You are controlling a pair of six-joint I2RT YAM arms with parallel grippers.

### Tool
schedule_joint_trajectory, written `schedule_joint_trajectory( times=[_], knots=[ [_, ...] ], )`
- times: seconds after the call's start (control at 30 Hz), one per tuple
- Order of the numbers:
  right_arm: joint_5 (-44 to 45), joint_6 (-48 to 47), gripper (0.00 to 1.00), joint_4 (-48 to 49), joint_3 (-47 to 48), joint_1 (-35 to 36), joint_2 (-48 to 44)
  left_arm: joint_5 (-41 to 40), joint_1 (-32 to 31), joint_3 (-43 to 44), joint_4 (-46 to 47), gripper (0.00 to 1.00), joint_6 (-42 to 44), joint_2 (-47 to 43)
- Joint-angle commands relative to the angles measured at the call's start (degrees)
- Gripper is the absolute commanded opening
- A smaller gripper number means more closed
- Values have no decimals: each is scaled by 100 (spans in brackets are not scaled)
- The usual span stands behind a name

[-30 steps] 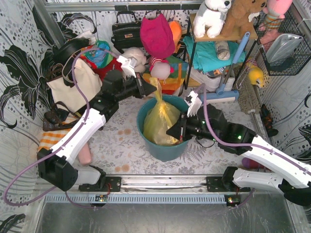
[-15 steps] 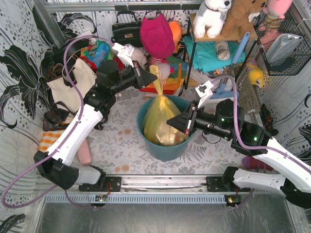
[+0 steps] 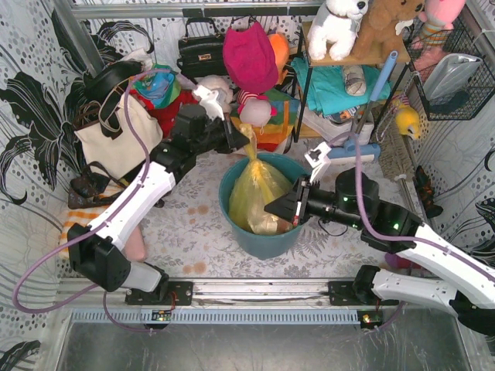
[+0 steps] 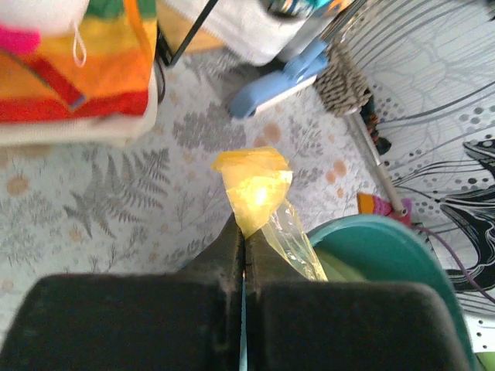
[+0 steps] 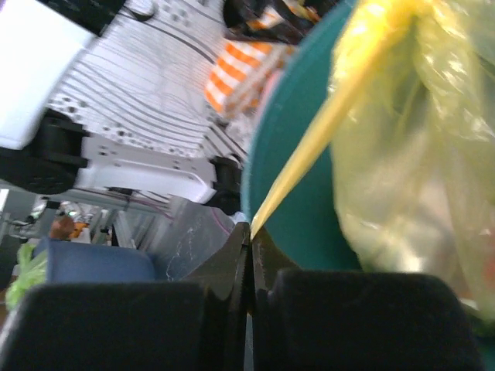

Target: Tie the trash bag

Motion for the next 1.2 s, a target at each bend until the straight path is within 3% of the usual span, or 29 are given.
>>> schedule_joint_trajectory(
  times=[0.0, 0.4, 0.73, 0.83, 0.87, 0.97, 1.03, 1.17],
  knots=[
    [-537, -211, 0, 443, 626, 6, -63, -565, -110, 718, 13, 0, 390, -102],
    [-382, 389, 0, 390, -557, 6, -777, -428, -181, -261, 351, 0, 204, -115],
    [-385, 402, 0, 257, -553, 7, -843, -349, -183, -60, 210, 0, 175, -219],
    [-377, 355, 0, 206, -455, 6, -820, -225, -180, 28, 283, 24, 92, -371],
    [-317, 304, 8, 138, -367, 8, -805, -183, -178, 69, 307, 33, 74, -424],
    [-91, 83, 48, -171, 59, 11, -692, -184, -177, 285, 262, 52, 78, -636],
    [194, -124, 56, -433, 442, 7, -588, -290, -177, 449, 153, 56, 132, -780],
    [1270, -486, 60, -1273, 1322, 10, -262, -639, -177, 722, -91, 59, 321, -1099]
  ],
)
